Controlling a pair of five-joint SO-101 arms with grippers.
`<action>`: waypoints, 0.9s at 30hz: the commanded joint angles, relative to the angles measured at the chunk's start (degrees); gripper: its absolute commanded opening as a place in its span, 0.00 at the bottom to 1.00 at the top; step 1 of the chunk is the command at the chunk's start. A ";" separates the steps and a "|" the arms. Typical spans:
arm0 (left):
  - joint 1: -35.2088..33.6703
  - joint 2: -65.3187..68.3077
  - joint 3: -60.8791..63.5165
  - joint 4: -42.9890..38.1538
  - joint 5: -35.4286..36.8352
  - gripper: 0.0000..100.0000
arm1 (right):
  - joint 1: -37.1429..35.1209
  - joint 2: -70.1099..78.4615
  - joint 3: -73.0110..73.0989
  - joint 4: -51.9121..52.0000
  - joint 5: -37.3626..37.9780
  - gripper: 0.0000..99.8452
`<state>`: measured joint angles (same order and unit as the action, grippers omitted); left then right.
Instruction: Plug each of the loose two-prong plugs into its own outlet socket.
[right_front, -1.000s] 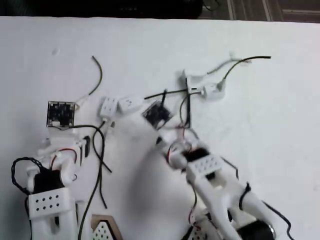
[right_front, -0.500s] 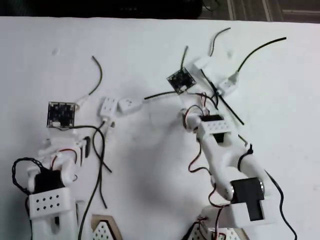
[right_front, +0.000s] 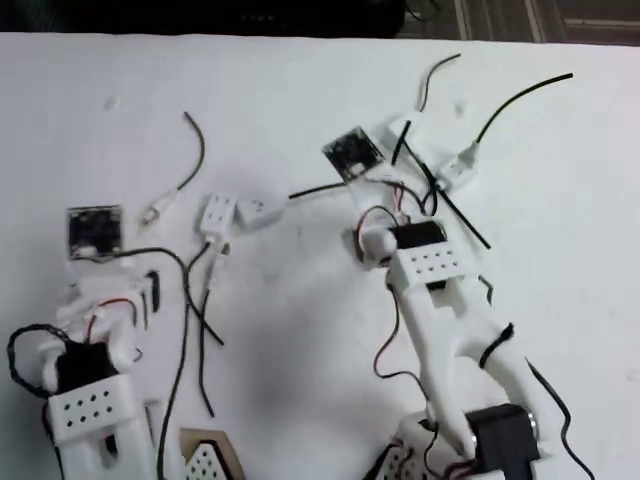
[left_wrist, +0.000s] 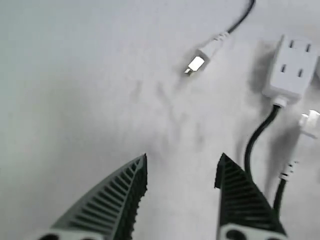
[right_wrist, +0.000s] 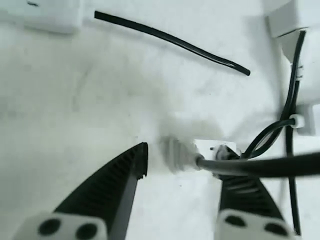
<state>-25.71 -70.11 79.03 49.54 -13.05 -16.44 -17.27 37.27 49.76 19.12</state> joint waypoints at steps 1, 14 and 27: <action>-4.53 -0.66 -1.85 -2.90 4.57 0.23 | -6.29 -2.33 -8.97 11.21 -5.10 0.20; -9.36 -0.66 -2.81 -3.25 7.12 0.23 | -31.16 11.38 -12.31 -5.93 -31.38 0.20; -9.19 -0.66 -2.73 -3.25 6.95 0.23 | -35.38 32.40 -23.56 -11.03 -40.62 0.20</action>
<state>-34.77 -70.11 78.68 47.34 -6.29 -51.34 13.93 16.97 39.65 -20.97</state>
